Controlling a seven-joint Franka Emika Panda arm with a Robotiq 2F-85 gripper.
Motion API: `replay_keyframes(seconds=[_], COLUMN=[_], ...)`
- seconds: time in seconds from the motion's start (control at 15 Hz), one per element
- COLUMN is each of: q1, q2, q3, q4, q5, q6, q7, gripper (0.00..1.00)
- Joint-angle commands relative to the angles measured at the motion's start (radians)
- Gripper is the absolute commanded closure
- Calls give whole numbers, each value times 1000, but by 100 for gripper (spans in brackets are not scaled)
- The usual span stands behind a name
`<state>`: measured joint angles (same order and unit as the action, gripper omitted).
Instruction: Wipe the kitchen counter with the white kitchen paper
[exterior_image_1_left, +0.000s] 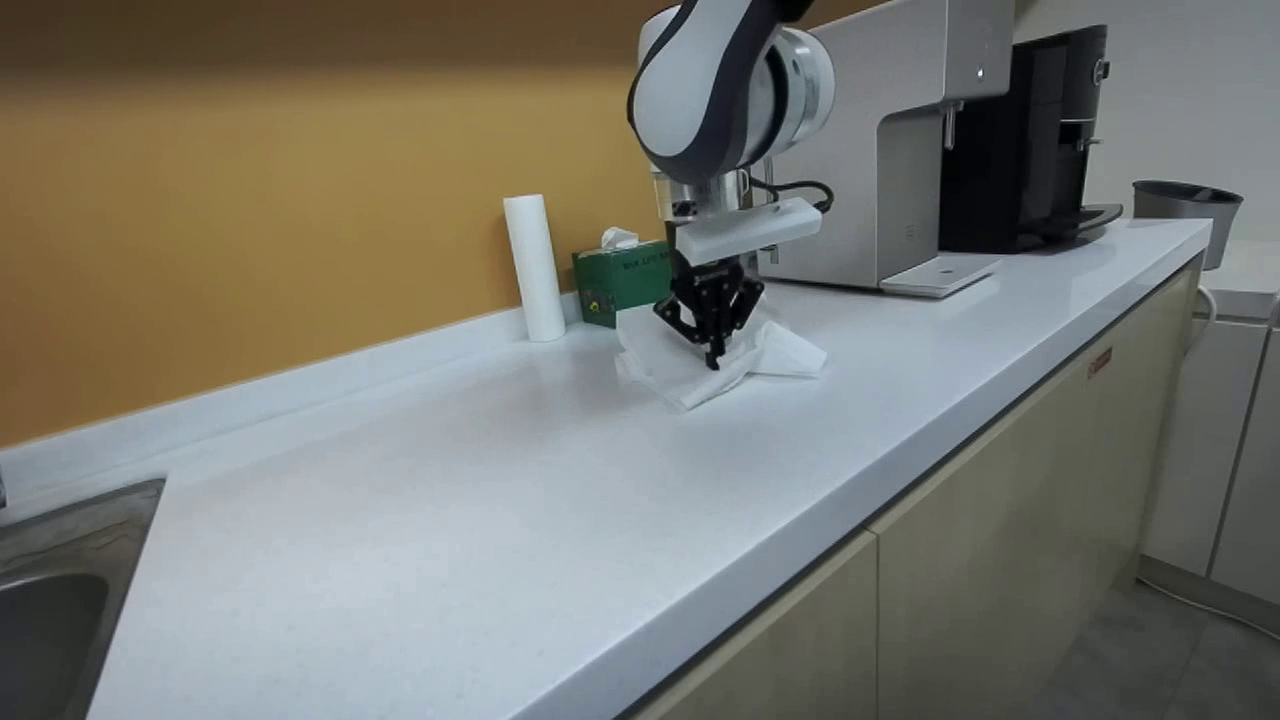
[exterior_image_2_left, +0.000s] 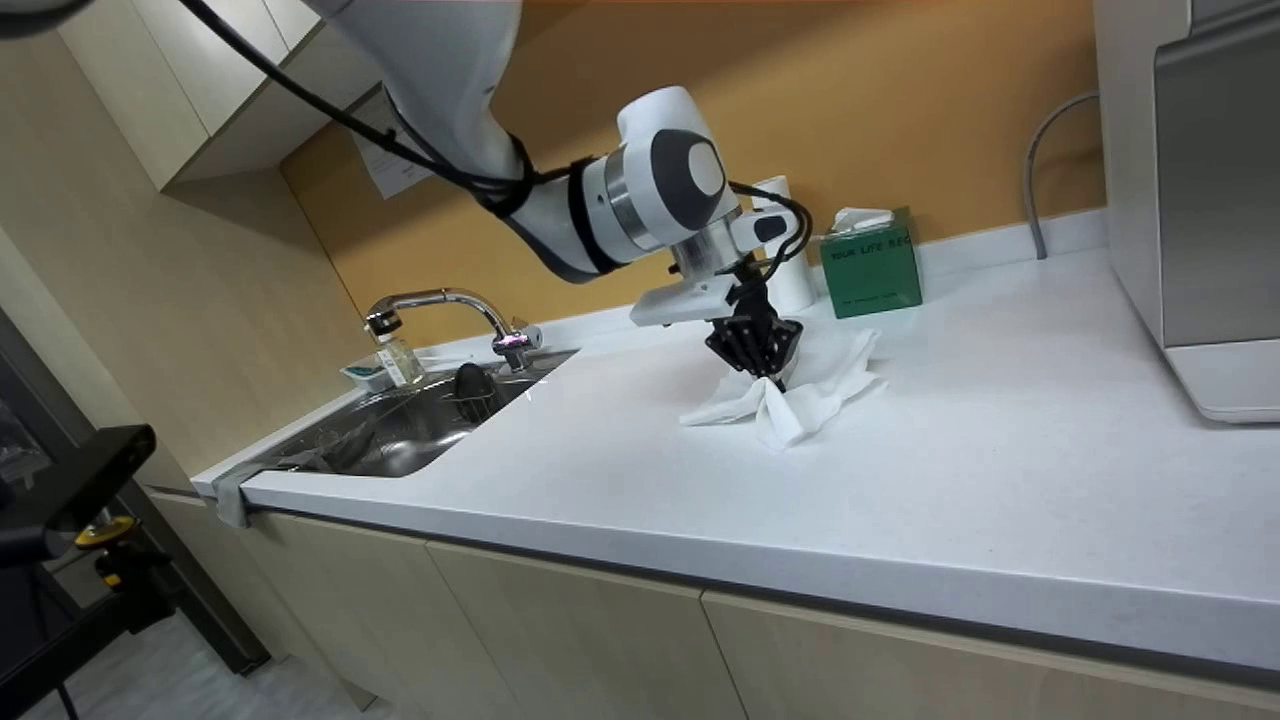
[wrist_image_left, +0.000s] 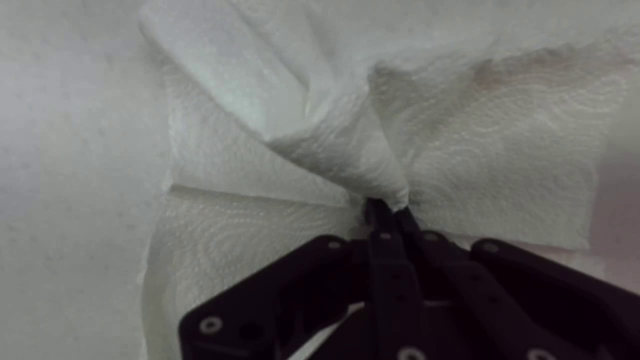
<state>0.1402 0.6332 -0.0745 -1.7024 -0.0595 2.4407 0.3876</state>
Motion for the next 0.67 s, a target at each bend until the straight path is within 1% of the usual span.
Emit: replay_keyframes(seconds=[0.0,0.13,0.27,0.4,0.53,0.6], q1=[47,63,66,57,64,59], q2=[221,281,309,312,296,276], q3=[-87,-145,-195,-211,-239,-241], q4=[210,287,329,334,307,285], q5=[-21,-31,-31,-21,-27,-21], q6=[75,110,133,138,143,131], q7=[179,247,293,301,319,317], gripper=[99,99,99,99,99,99])
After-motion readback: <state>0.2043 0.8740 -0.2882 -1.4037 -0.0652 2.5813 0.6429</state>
